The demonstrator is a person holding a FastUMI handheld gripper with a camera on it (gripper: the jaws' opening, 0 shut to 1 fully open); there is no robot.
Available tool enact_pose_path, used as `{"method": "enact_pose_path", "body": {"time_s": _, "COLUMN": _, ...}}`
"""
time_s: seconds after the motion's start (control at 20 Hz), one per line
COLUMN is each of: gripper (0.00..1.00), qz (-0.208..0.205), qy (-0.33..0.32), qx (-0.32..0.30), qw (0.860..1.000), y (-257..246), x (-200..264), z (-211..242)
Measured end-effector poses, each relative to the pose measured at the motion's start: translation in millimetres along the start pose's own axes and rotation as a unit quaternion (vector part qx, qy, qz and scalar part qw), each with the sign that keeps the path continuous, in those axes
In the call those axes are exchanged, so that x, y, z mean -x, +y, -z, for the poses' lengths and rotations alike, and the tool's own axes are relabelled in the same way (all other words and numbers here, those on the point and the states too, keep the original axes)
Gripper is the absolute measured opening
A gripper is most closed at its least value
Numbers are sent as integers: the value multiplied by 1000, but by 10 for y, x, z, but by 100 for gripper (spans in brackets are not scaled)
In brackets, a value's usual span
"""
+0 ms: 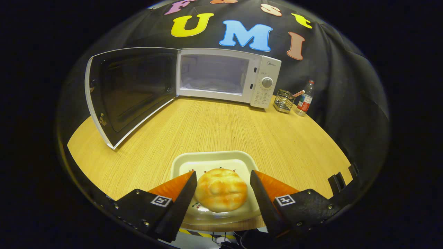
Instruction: Open the microwave, put the food inside, and close the microwave door.
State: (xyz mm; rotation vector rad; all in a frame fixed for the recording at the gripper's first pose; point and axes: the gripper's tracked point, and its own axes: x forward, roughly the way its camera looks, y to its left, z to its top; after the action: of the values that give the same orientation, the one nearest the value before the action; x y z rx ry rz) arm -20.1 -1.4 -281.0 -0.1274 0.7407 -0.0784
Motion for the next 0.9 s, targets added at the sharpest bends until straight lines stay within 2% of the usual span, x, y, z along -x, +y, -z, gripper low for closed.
{"method": "enact_pose_path", "body": {"time_s": 0.1, "gripper": 86, "qz": 2, "qy": -1, "qx": 5, "qw": 1000, "y": -5, "x": -1, "z": 11}}
{"method": "enact_pose_path", "body": {"time_s": 0.4, "gripper": 84, "qz": 16, "qy": 9, "qx": 19, "qw": 1000, "y": 10, "x": -67, "z": 99}}
{"method": "enact_pose_path", "body": {"time_s": 0.5, "gripper": 74, "qz": 28, "qy": 10, "qx": 16, "qw": 999, "y": 7, "x": -82, "z": 99}}
{"method": "enact_pose_path", "body": {"time_s": 0.55, "gripper": 74, "qz": 35, "qy": 10, "qx": 18, "qw": 999, "y": 3, "x": -75, "z": 90}}
{"method": "enact_pose_path", "body": {"time_s": 0.65, "gripper": 60, "qz": 41, "qy": 9, "qx": 23, "qw": 999, "y": 40, "x": -60, "z": 78}}
{"method": "enact_pose_path", "body": {"time_s": 0.9, "gripper": 59, "qz": 38, "qy": -16, "qx": -3, "qw": 999, "y": 51, "x": -36, "z": -181}}
